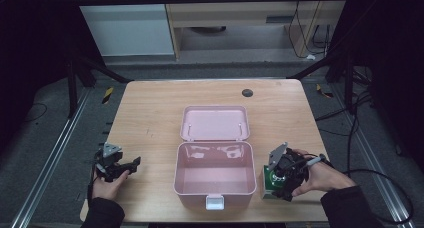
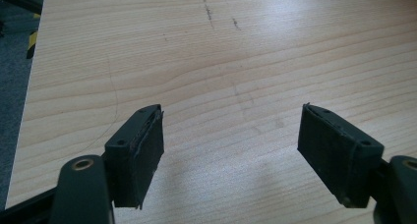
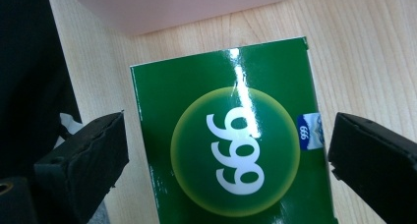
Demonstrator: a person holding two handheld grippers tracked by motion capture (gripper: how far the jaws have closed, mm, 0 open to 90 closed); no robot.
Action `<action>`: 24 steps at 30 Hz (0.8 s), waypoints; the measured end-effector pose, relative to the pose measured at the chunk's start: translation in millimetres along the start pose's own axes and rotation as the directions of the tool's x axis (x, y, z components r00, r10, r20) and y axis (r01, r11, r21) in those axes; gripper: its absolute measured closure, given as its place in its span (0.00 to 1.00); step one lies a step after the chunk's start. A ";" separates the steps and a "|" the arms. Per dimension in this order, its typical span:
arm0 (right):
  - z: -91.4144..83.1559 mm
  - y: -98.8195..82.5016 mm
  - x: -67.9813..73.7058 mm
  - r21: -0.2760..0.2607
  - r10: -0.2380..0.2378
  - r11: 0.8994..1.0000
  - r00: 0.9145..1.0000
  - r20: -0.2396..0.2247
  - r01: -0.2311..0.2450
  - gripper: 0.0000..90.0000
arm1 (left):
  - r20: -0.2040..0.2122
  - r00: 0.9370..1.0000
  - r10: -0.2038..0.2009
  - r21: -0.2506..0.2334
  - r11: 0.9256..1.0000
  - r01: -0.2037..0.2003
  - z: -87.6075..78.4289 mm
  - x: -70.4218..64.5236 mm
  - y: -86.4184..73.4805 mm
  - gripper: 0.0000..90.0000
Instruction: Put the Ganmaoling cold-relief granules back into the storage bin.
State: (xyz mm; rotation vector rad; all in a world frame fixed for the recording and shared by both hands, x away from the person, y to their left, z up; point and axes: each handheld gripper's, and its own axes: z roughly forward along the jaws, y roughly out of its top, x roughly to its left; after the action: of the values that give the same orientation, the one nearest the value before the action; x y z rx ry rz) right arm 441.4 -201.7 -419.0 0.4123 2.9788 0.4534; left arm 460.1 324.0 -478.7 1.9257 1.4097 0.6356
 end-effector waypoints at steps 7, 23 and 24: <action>9.6 -2.6 -1.8 0.020 -0.002 1.000 1.000 -0.012 0.002 0.03 | -0.003 1.000 0.001 0.005 1.000 -0.001 0.8 0.6 -0.7 0.27; 25.3 -7.5 -6.3 0.036 -0.006 0.999 0.999 -0.044 0.008 0.10 | -0.007 1.000 0.006 0.011 1.000 -0.005 1.9 0.6 -1.1 0.28; 25.2 -8.1 -7.3 0.034 -0.011 0.999 0.999 -0.046 0.013 0.12 | -0.007 1.000 0.006 0.012 1.000 -0.006 2.0 0.6 -1.1 0.28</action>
State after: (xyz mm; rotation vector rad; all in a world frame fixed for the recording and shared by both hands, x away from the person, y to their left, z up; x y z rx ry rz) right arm 449.9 -204.2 -445.0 0.3926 3.0358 0.4165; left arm 461.0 324.4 -480.9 1.9395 1.4157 0.6389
